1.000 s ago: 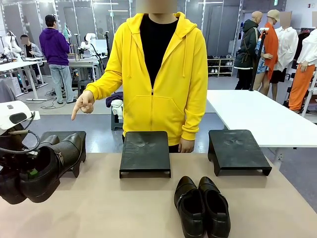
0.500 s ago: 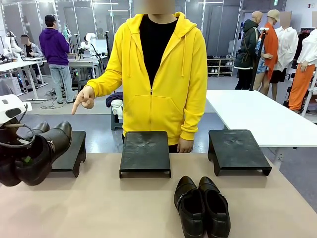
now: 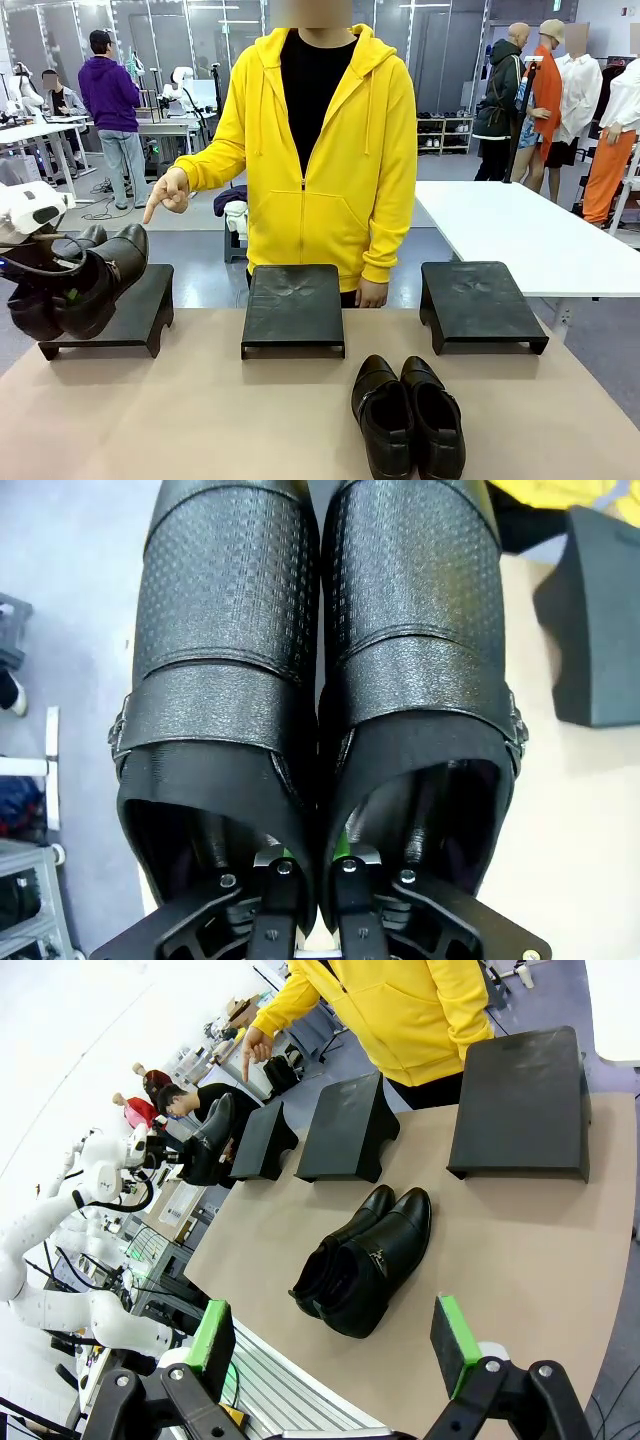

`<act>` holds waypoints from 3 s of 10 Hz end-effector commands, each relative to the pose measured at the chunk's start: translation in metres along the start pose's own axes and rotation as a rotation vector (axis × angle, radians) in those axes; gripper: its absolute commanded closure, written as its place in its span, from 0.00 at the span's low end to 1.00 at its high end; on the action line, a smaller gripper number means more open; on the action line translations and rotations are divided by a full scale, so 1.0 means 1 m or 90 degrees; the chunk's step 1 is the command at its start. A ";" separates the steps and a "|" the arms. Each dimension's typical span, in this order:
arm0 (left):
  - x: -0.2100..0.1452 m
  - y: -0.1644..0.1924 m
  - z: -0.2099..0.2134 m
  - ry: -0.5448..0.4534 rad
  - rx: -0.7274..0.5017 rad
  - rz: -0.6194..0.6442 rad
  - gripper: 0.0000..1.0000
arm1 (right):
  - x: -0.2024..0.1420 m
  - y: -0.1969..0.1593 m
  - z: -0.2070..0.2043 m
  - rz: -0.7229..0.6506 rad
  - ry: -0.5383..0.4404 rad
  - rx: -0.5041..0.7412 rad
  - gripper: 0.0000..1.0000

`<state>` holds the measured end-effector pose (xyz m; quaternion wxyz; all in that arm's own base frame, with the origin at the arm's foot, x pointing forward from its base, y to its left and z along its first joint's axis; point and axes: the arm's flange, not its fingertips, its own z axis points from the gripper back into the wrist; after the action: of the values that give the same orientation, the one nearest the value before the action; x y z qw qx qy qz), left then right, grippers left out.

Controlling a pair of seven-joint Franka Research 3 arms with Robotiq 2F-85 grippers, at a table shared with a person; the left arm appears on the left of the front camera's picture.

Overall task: Place the shoes on the stand as instructed by the person.
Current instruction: Pick up one pair of Shoes and place it on the Shoes Stand indicated by the person, then pick up another pair of Shoes and place it on the Shoes Stand indicated by the person.

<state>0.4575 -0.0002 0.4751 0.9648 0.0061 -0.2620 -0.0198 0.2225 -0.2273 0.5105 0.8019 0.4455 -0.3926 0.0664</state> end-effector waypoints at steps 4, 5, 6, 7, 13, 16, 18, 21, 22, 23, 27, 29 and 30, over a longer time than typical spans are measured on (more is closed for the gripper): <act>0.050 0.010 -0.056 -0.051 0.009 -0.039 0.92 | 0.001 0.000 0.001 0.013 -0.006 0.005 0.00; 0.052 0.012 -0.064 -0.050 0.008 -0.034 0.92 | 0.001 0.000 0.001 0.013 -0.006 0.005 0.00; 0.054 0.013 -0.071 -0.051 0.003 -0.023 0.92 | 0.001 0.000 0.001 0.013 -0.006 0.005 0.00; 0.055 0.014 -0.079 -0.052 0.007 -0.015 0.92 | 0.001 0.000 0.001 0.013 -0.006 0.005 0.00; 0.051 0.012 -0.107 -0.047 0.028 0.005 0.92 | 0.001 0.000 0.001 0.013 -0.006 0.005 0.00; 0.053 0.013 -0.106 -0.043 0.029 0.013 0.46 | 0.001 0.000 0.001 0.013 -0.006 0.005 0.00; 0.054 0.010 -0.103 -0.042 0.024 0.016 0.07 | 0.001 0.000 0.001 0.013 -0.006 0.005 0.00; 0.055 0.007 -0.095 -0.044 0.031 0.011 0.00 | 0.001 0.000 0.001 0.013 -0.006 0.005 0.00; 0.054 0.006 -0.093 -0.040 0.039 0.010 0.11 | 0.001 0.000 0.001 0.013 -0.006 0.005 0.00; 0.052 0.006 -0.090 -0.034 0.045 0.011 0.01 | 0.001 0.000 0.001 0.013 -0.006 0.005 0.00; 0.052 0.013 -0.093 -0.041 0.026 0.007 0.00 | 0.001 0.000 0.001 0.013 -0.006 0.005 0.00; 0.052 0.013 -0.093 -0.041 0.026 0.007 0.00 | 0.001 0.000 0.001 0.013 -0.006 0.005 0.00; 0.052 0.013 -0.093 -0.041 0.026 0.007 0.00 | 0.001 0.000 0.001 0.013 -0.006 0.005 0.00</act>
<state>0.5462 0.0090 0.4199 0.9563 0.0229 -0.2915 -0.0075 0.2226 -0.2273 0.5103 0.8019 0.4455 -0.3925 0.0665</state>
